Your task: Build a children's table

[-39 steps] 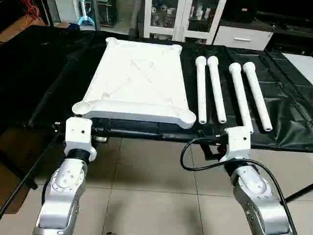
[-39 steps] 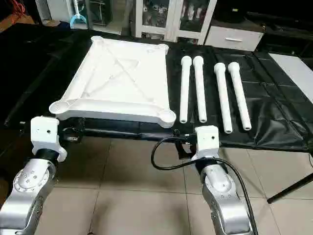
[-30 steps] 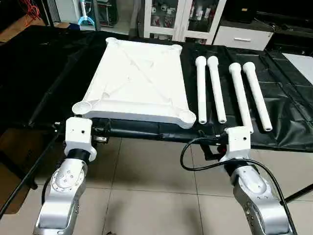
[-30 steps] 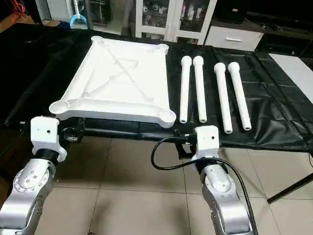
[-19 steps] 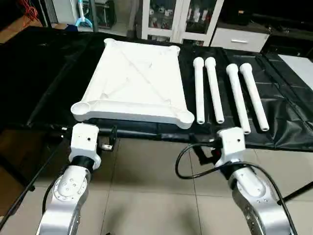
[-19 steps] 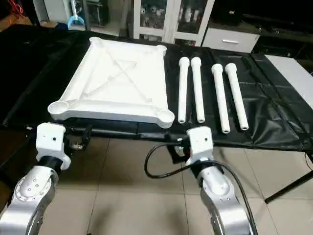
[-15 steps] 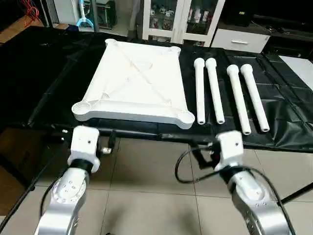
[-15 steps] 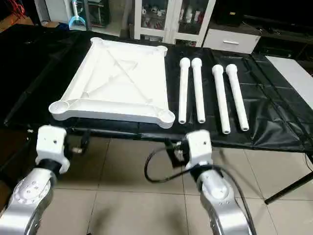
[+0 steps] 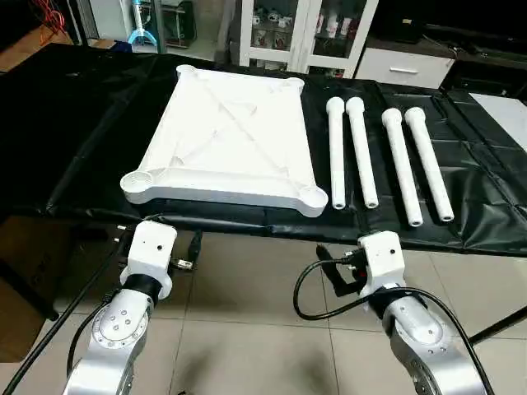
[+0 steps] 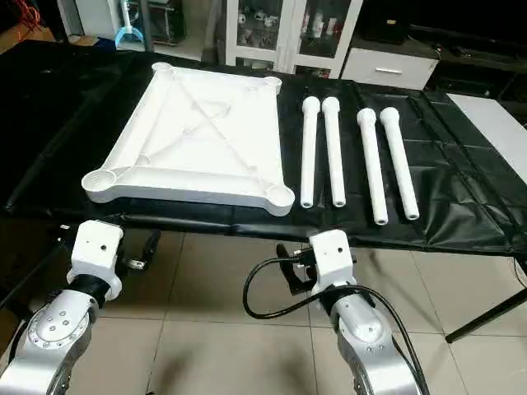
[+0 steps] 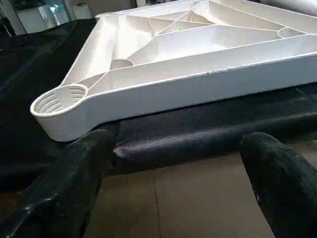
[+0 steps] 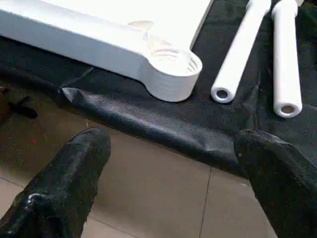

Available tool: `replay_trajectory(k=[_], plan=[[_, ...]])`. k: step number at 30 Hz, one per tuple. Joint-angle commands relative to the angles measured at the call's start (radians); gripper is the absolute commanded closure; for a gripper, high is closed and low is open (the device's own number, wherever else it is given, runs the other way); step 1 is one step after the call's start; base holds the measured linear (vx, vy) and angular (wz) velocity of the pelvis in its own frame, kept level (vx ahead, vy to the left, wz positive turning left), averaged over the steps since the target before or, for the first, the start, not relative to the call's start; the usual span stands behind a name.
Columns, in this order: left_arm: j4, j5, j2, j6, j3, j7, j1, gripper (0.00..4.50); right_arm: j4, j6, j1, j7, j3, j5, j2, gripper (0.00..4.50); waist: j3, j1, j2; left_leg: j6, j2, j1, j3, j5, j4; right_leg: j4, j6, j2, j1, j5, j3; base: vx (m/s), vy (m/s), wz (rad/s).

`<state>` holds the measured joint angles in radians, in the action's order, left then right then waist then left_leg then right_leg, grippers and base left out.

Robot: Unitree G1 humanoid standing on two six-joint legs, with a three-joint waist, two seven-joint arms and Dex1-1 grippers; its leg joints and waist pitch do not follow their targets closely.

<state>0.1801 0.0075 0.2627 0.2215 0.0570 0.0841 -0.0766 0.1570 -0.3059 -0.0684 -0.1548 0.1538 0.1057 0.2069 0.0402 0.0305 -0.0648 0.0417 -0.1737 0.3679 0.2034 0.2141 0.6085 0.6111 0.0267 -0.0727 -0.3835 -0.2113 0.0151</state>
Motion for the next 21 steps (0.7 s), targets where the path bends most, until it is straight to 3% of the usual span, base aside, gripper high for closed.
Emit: replay_trajectory(k=[1,8,14,18,21], plan=[[0.005,0.016,-0.005,0.001,0.013,0.014,-0.004,0.0,0.006,-0.014,-0.003,-0.007,-0.018,-0.008,0.005,0.05,-0.041,-0.005,0.017,0.042,-0.055,-0.017,-0.037,0.275,-0.09,-0.072,-0.115,-0.045,0.012,-0.12,-0.034,0.0,0.0,0.0],[0.038,-0.014,-0.021,-0.012,-0.005,0.017,0.01,0.0,0.027,-0.004,0.004,-0.012,-0.027,0.002,0.005,0.05,-0.04,-0.005,0.016,0.04,-0.056,-0.017,-0.037,0.274,-0.091,-0.072,-0.117,-0.046,0.012,-0.124,-0.035,0.0,0.0,0.0],[0.083,-0.078,-0.047,-0.007,-0.043,0.024,0.077,0.0,0.06,-0.015,0.083,0.042,-0.072,-0.006,-0.016,0.05,-0.041,-0.006,0.017,0.045,-0.054,-0.019,-0.037,0.262,-0.09,-0.069,-0.118,-0.045,0.012,-0.121,-0.033,0.0,0.0,0.0],[0.077,-0.05,-0.052,-0.067,-0.032,0.014,0.086,0.0,0.062,-0.004,0.109,0.061,-0.089,-0.013,-0.021,0.05,-0.046,-0.004,0.017,0.04,-0.052,-0.016,-0.035,0.198,-0.084,-0.062,-0.111,-0.043,0.018,-0.041,-0.033,0.0,0.0,0.0],[0.077,-0.015,-0.044,-0.034,-0.018,0.004,0.093,0.0,0.066,-0.004,0.106,0.061,-0.087,-0.014,-0.022,0.05,-0.047,-0.004,0.016,0.034,-0.052,-0.017,-0.034,0.185,-0.083,-0.06,-0.113,-0.043,0.019,-0.02,-0.032,0.0,0.0,0.0]])
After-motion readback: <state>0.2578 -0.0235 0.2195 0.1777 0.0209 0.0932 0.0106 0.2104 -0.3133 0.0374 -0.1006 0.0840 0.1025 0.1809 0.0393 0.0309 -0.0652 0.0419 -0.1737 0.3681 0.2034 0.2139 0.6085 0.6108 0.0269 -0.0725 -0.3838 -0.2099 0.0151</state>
